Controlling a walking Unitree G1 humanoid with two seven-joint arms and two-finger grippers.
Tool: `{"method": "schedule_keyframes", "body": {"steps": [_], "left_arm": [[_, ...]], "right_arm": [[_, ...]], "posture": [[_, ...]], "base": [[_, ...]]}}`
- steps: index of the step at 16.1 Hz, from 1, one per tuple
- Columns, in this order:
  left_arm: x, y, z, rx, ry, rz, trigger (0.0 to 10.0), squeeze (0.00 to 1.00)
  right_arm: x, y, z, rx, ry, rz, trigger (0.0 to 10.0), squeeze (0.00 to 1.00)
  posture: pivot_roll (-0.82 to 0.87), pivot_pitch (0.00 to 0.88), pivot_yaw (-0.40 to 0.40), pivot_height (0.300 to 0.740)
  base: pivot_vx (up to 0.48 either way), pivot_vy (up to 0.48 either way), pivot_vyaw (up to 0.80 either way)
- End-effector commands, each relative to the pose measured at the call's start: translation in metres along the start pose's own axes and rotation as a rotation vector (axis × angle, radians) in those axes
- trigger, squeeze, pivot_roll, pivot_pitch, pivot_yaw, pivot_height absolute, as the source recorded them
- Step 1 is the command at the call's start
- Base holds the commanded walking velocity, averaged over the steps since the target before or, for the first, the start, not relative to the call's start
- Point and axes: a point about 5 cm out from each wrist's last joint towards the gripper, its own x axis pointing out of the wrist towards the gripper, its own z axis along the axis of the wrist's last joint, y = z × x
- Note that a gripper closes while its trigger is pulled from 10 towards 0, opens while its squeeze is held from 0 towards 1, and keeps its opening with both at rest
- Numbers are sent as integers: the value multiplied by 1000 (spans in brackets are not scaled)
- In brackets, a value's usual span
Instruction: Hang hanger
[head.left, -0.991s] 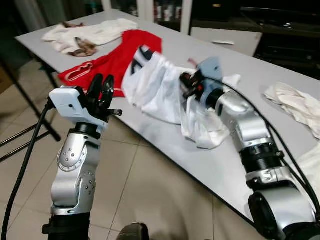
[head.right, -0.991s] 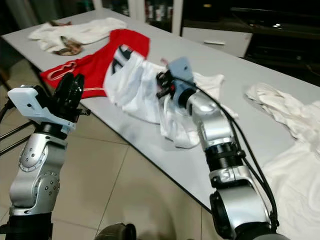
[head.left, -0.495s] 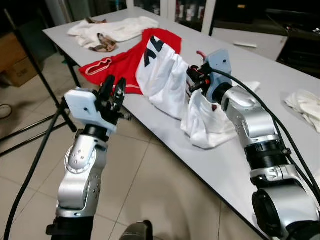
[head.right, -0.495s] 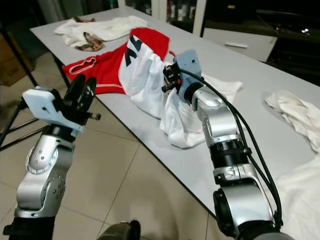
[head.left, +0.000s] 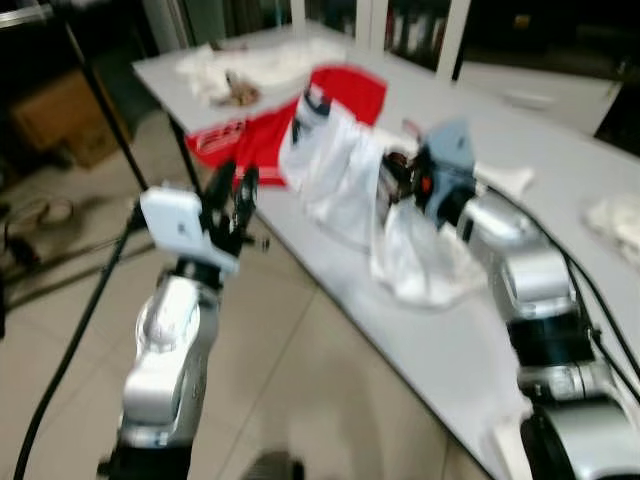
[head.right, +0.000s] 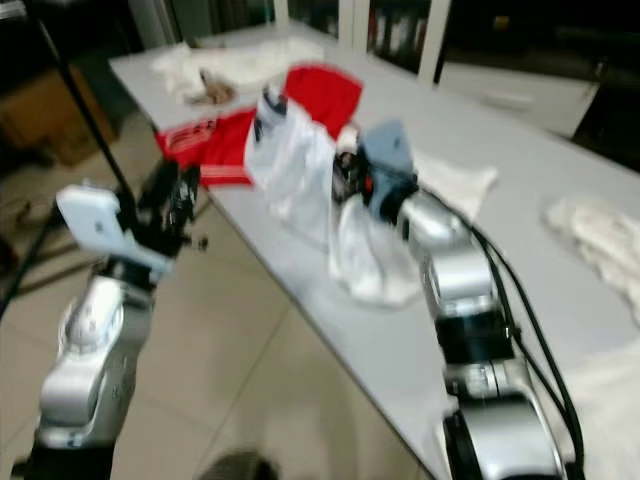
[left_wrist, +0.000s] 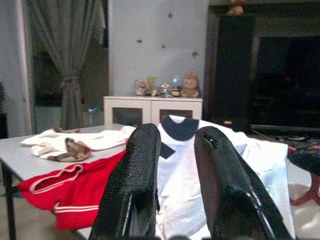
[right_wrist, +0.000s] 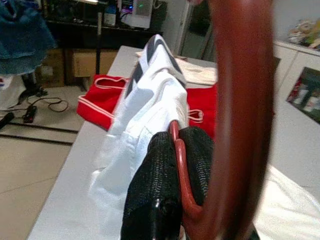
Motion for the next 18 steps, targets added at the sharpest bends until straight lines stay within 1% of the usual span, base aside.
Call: {"method": "schedule_keyframes", "body": {"steps": [1,2,3,5,10,11,12,13,14,18], "left_arm": [[1,1,4,32,-13,1,10000,0],[1,1,4,52,-13,3,10000,0],[1,1,4,49,-14,4,10000,0],[1,0,3,3,-19,7,10000,0],[2,0,4,40,-23,-2,10000,0],[2,-1,5,47,-25,-2,10000,0],[2,-1,5,44,-26,-2,10000,0],[2,-2,4,0,-26,-8,10000,0],[1,-2,4,-10,-26,-4,10000,0],[3,-2,5,3,-29,-17,10000,0]], "right_arm": [[1,5,-3,12,13,18,10000,0],[0,5,-2,10,11,18,10000,0],[0,5,-1,8,10,18,10000,0],[-1,7,0,-1,8,25,10000,0],[0,10,1,-7,2,33,10000,0],[0,11,1,-9,2,34,10000,0],[0,11,2,-9,2,34,10000,0],[-1,10,2,-10,2,31,10000,0],[-1,10,2,-10,3,29,10000,0],[-3,7,2,-15,6,19,10000,0]], "posture": [[3,0,49,736],[3,0,49,736],[3,0,49,736],[0,0,47,736],[3,0,47,736],[4,0,48,736],[3,0,49,736],[3,0,51,736],[3,0,51,736],[-3,0,56,736]], "base": [[0,0,631],[0,0,631],[0,0,631],[0,0,634],[0,0,641],[0,-289,644],[0,-480,644],[0,0,644],[0,0,638],[0,0,642]]}}
